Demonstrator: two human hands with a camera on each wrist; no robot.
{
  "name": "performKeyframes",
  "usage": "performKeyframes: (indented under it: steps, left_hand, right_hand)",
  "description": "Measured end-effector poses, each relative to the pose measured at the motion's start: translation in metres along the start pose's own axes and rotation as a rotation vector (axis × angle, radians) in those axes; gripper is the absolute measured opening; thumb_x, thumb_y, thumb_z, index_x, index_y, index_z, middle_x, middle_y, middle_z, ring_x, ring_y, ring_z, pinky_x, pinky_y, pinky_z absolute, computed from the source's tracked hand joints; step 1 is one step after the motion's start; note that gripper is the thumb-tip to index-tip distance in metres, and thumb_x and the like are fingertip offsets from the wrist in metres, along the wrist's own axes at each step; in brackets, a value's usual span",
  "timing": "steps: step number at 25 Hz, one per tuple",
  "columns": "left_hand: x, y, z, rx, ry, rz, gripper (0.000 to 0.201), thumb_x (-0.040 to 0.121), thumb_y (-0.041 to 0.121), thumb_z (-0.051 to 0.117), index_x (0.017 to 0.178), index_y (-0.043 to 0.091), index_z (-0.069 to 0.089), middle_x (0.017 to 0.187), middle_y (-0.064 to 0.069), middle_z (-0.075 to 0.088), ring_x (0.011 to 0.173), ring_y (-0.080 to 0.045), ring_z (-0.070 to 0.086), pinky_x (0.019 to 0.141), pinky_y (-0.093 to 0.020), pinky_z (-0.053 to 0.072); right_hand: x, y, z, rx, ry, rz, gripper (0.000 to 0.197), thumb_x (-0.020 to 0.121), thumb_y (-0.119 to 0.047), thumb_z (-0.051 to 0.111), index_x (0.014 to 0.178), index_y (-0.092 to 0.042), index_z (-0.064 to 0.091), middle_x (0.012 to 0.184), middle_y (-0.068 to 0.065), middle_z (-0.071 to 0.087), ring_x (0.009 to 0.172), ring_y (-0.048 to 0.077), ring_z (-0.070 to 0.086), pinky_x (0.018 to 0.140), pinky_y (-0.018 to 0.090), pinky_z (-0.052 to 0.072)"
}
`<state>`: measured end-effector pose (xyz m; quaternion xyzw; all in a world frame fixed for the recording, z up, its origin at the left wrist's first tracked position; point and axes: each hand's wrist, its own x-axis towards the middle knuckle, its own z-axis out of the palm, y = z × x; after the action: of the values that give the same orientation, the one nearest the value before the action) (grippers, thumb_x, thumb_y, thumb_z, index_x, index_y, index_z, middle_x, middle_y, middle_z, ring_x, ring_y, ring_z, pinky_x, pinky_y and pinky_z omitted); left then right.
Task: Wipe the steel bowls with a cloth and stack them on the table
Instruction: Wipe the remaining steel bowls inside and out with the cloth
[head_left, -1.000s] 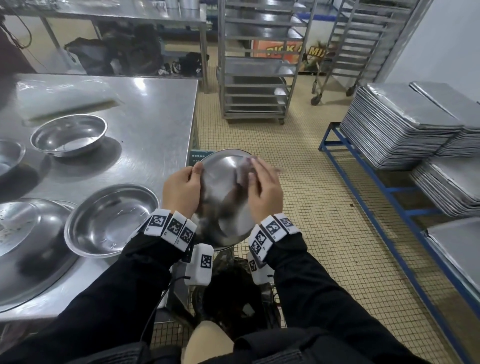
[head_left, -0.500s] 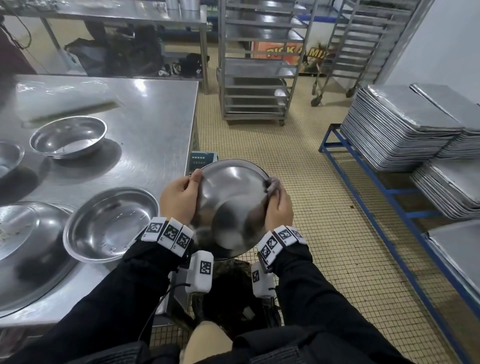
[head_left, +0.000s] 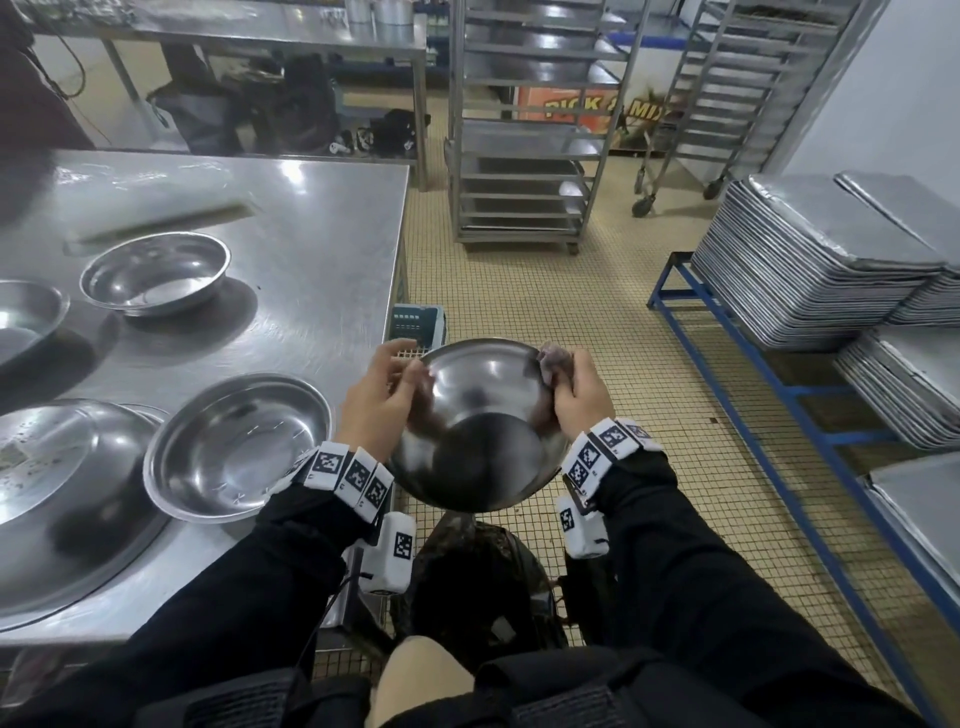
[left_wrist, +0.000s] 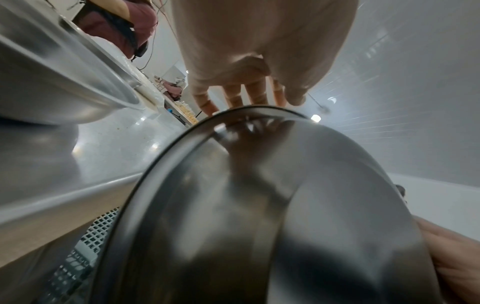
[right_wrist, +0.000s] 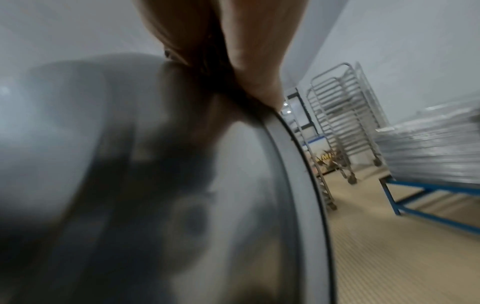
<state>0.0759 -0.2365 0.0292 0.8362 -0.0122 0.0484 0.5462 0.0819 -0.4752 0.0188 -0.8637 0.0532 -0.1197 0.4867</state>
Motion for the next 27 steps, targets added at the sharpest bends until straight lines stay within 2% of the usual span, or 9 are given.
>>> performKeyframes:
  steps: [3, 7, 11, 13, 17, 19, 22, 24, 27]
  left_hand:
    - [0.000, 0.007, 0.005, 0.081, -0.066, 0.081, 0.031, 0.093, 0.036, 0.057, 0.123, 0.030, 0.057, 0.100, 0.009, 0.066, 0.092, -0.008, 0.063, 0.087, -0.029, 0.051]
    - [0.002, 0.014, 0.007, 0.259, 0.000, 0.177, 0.027, 0.085, 0.050, 0.062, 0.089, 0.025, 0.072, 0.076, 0.010, 0.069, 0.071, -0.003, 0.063, 0.065, -0.018, 0.048]
    - [0.006, 0.011, 0.005, 0.301, 0.005, 0.171, 0.038, 0.090, 0.048, 0.059, 0.074, 0.015, 0.070, 0.064, 0.002, 0.065, 0.063, -0.014, 0.059, 0.061, -0.029, 0.046]
    - [0.007, 0.007, 0.005, 0.322, 0.025, 0.160, 0.041, 0.092, 0.047, 0.056, 0.072, 0.014, 0.067, 0.062, 0.000, 0.063, 0.061, -0.017, 0.057, 0.060, -0.033, 0.046]
    - [0.009, 0.010, 0.008, 0.304, 0.066, 0.103, 0.044, 0.095, 0.045, 0.051, 0.072, 0.009, 0.062, 0.062, -0.004, 0.060, 0.062, -0.023, 0.056, 0.059, -0.036, 0.044]
    - [0.009, 0.016, 0.012, 0.269, 0.063, 0.084, 0.038, 0.098, 0.039, 0.049, 0.077, 0.009, 0.061, 0.064, -0.003, 0.060, 0.063, -0.022, 0.056, 0.057, -0.034, 0.042]
    - [0.006, 0.024, 0.017, 0.252, 0.089, 0.115, 0.027, 0.099, 0.033, 0.048, 0.078, 0.018, 0.057, 0.065, 0.004, 0.059, 0.062, -0.016, 0.055, 0.055, -0.030, 0.039]
    - [0.002, 0.028, 0.018, 0.263, 0.090, 0.132, 0.024, 0.099, 0.033, 0.048, 0.082, 0.022, 0.060, 0.065, 0.005, 0.060, 0.062, -0.014, 0.055, 0.055, -0.029, 0.041]
    - [0.000, 0.030, 0.015, 0.230, 0.125, 0.119, 0.025, 0.099, 0.033, 0.047, 0.079, 0.025, 0.060, 0.061, 0.004, 0.059, 0.058, -0.014, 0.052, 0.052, -0.028, 0.038]
  right_hand:
    - [0.003, -0.004, 0.000, -0.125, -0.094, -0.192, 0.009, 0.094, -0.008, 0.044, 0.102, -0.009, 0.050, 0.098, 0.002, 0.063, 0.089, 0.015, 0.060, 0.077, 0.022, 0.044]
    - [-0.006, -0.016, 0.014, -0.180, -0.189, -0.305, 0.007, 0.094, -0.009, 0.047, 0.100, -0.007, 0.049, 0.094, 0.005, 0.060, 0.083, 0.017, 0.058, 0.075, 0.028, 0.047]
    - [-0.012, -0.023, 0.023, -0.160, -0.209, -0.340, 0.009, 0.094, -0.010, 0.046, 0.102, -0.006, 0.049, 0.095, 0.005, 0.058, 0.085, 0.016, 0.055, 0.077, 0.028, 0.046]
    - [-0.014, -0.025, 0.027, -0.166, -0.159, -0.296, 0.016, 0.096, -0.011, 0.045, 0.109, -0.006, 0.052, 0.101, 0.007, 0.057, 0.092, 0.016, 0.052, 0.083, 0.027, 0.043]
    - [-0.021, -0.032, 0.039, -0.183, 0.130, -0.209, 0.030, 0.094, -0.013, 0.050, 0.122, -0.003, 0.055, 0.124, 0.013, 0.045, 0.114, 0.023, 0.043, 0.101, 0.034, 0.040]
    - [-0.035, -0.038, 0.048, -0.164, 0.241, -0.274, 0.039, 0.091, -0.015, 0.054, 0.128, -0.007, 0.051, 0.125, 0.012, 0.045, 0.114, 0.021, 0.045, 0.099, 0.031, 0.043]
    - [-0.051, -0.042, 0.063, -0.176, 0.276, -0.360, 0.038, 0.091, -0.025, 0.046, 0.126, -0.013, 0.054, 0.129, 0.007, 0.051, 0.122, 0.020, 0.046, 0.103, 0.036, 0.041]
    - [-0.047, -0.042, 0.063, -0.149, 0.287, -0.318, 0.039, 0.094, -0.029, 0.043, 0.127, -0.012, 0.055, 0.132, 0.005, 0.050, 0.124, 0.016, 0.043, 0.105, 0.031, 0.037]
    - [-0.032, -0.030, 0.045, -0.057, 0.329, -0.123, 0.033, 0.098, -0.021, 0.045, 0.123, -0.004, 0.057, 0.121, 0.006, 0.053, 0.107, 0.008, 0.044, 0.090, 0.013, 0.033]
